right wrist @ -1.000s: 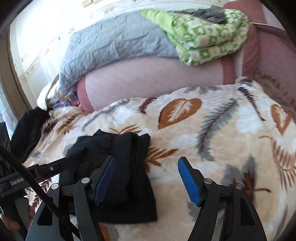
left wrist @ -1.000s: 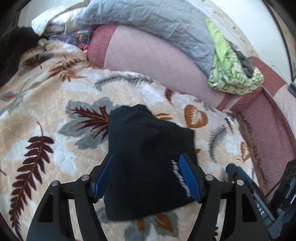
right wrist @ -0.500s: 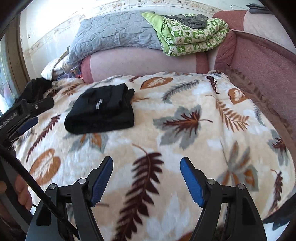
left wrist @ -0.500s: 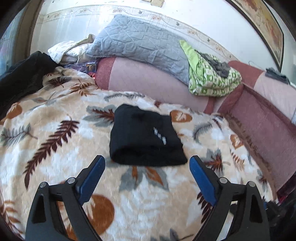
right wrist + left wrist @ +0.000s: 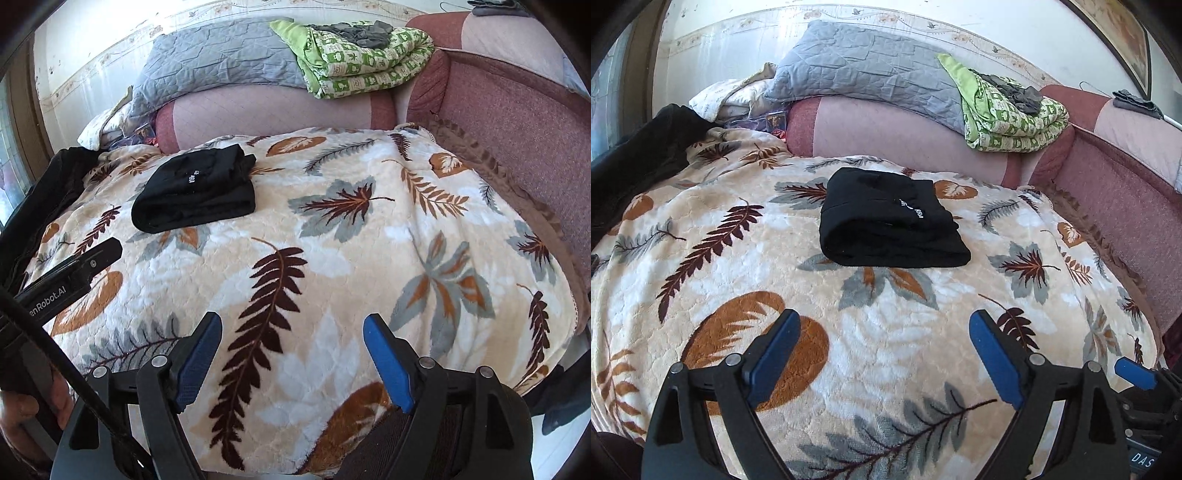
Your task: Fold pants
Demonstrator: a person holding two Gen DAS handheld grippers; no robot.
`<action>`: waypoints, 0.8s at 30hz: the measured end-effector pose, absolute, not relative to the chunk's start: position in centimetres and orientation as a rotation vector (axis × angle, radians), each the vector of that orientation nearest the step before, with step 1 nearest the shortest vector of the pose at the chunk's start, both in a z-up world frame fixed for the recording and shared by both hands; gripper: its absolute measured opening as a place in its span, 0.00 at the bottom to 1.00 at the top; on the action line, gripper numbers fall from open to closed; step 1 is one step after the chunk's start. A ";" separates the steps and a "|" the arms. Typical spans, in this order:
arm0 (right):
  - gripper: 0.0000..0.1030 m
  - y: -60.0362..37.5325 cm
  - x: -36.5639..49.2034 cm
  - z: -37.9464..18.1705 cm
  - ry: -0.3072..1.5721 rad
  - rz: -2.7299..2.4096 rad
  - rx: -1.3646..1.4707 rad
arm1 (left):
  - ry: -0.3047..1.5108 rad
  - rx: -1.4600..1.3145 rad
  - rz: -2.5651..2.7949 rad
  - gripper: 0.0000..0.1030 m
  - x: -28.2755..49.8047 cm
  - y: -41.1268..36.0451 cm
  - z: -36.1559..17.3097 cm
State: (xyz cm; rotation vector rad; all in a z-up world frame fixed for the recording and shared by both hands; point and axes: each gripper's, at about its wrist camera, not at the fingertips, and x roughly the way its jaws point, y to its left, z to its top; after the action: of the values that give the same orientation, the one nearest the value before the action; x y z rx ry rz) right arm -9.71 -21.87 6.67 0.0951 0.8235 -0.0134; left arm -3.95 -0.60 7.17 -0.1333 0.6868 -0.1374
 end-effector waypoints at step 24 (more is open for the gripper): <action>0.84 -19.1 -13.0 7.3 0.804 0.008 0.027 | 0.626 -0.040 -0.070 0.89 -6.6 -0.3 7.6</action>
State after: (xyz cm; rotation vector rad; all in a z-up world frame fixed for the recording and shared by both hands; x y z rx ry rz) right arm -13.01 -19.08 7.31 0.0265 0.8039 0.0077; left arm -6.56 -0.28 7.55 -0.0404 0.6259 -0.0696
